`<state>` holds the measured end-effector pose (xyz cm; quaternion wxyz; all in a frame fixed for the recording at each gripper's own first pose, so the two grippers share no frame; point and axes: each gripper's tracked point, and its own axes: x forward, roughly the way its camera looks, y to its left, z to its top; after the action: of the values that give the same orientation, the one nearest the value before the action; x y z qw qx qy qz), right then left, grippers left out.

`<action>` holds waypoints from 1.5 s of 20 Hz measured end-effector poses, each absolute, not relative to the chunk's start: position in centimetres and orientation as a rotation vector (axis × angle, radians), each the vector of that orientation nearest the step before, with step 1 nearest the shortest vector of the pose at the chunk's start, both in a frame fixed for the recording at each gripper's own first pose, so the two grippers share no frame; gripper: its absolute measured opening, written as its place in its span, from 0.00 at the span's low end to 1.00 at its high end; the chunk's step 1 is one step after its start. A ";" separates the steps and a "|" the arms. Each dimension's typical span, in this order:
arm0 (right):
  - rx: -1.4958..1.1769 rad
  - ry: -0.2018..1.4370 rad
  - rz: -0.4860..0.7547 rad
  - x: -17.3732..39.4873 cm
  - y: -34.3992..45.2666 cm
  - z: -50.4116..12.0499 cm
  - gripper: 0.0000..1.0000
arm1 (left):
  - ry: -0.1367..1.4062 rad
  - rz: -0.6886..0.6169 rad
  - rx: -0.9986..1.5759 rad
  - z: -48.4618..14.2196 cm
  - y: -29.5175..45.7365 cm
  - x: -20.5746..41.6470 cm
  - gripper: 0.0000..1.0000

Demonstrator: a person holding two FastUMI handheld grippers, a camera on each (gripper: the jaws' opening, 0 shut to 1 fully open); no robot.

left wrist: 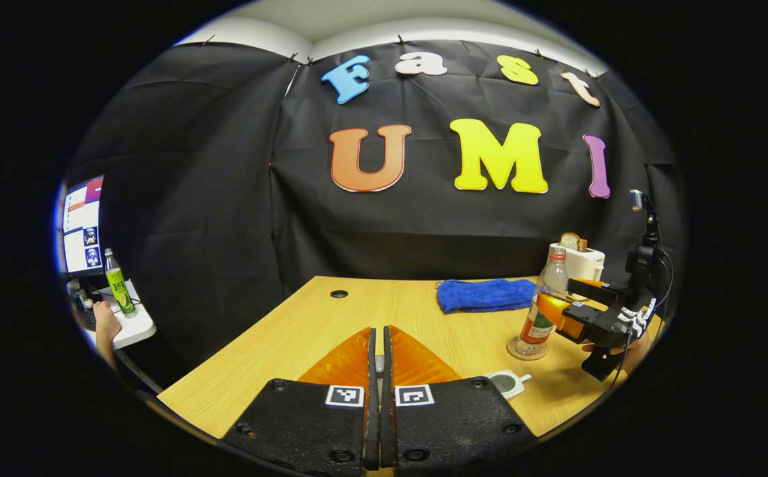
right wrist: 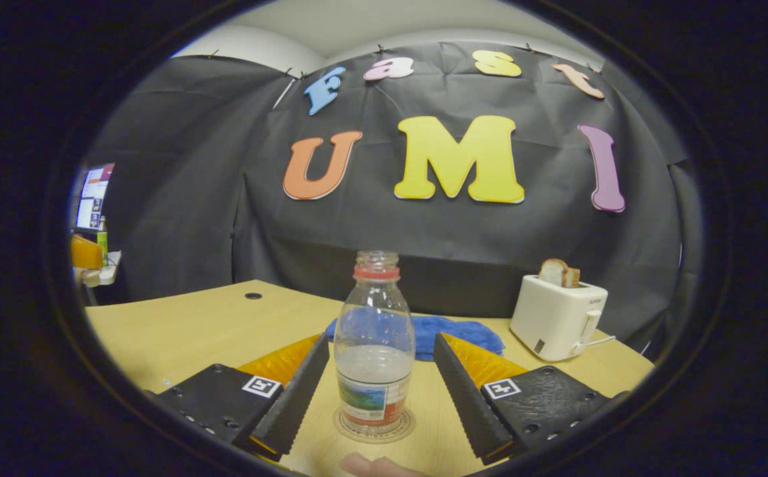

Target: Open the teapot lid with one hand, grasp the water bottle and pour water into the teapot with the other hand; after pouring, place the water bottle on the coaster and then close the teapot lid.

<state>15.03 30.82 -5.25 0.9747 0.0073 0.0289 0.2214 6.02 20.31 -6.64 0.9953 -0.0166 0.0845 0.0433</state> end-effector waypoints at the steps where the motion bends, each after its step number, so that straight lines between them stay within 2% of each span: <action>1: 0.018 0.049 0.450 14.5 30.4 -4.8 0.95 | 0.150 0.060 -0.049 -6.3 19.5 6.3 0.03; 8: 0.011 -0.056 0.392 10.2 25.6 -2.6 0.97 | 0.139 -0.212 -0.090 -9.0 11.4 8.1 0.04; 12: 0.024 -0.067 0.361 8.5 23.7 -3.6 0.95 | 0.172 -0.276 -0.022 -11.8 8.3 8.8 0.04; 13: 0.027 -0.061 0.355 8.2 23.2 -3.9 0.98 | 0.178 -0.288 -0.005 -12.3 7.7 8.9 0.04; 14: 0.024 -0.068 0.333 8.0 22.3 -4.1 0.95 | 0.171 -0.293 0.017 -12.5 7.2 8.9 0.04; 16: 0.013 -0.089 0.282 7.8 20.5 -4.0 0.95 | 0.184 -0.311 0.038 -13.4 6.3 9.1 0.04; 20: 0.010 -0.100 0.273 6.6 19.0 -4.7 0.95 | 0.249 -0.293 0.045 -16.4 5.8 9.7 0.04; 25: 0.018 -0.141 0.259 5.7 17.7 -3.8 0.97 | 0.233 -0.267 0.050 -16.1 5.6 10.1 0.04; 29: 0.010 -0.149 0.256 5.5 17.6 -3.6 0.95 | 0.231 -0.247 0.041 -16.1 5.7 10.6 0.04; 30: 0.001 -0.151 0.246 5.7 17.4 -3.5 0.97 | 0.231 -0.230 0.038 -16.3 5.7 10.8 0.04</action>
<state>5.66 17.42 -3.48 0.9896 0.0005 -0.0751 0.1228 10.81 5.75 -16.27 0.9866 0.0190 0.1148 -0.1146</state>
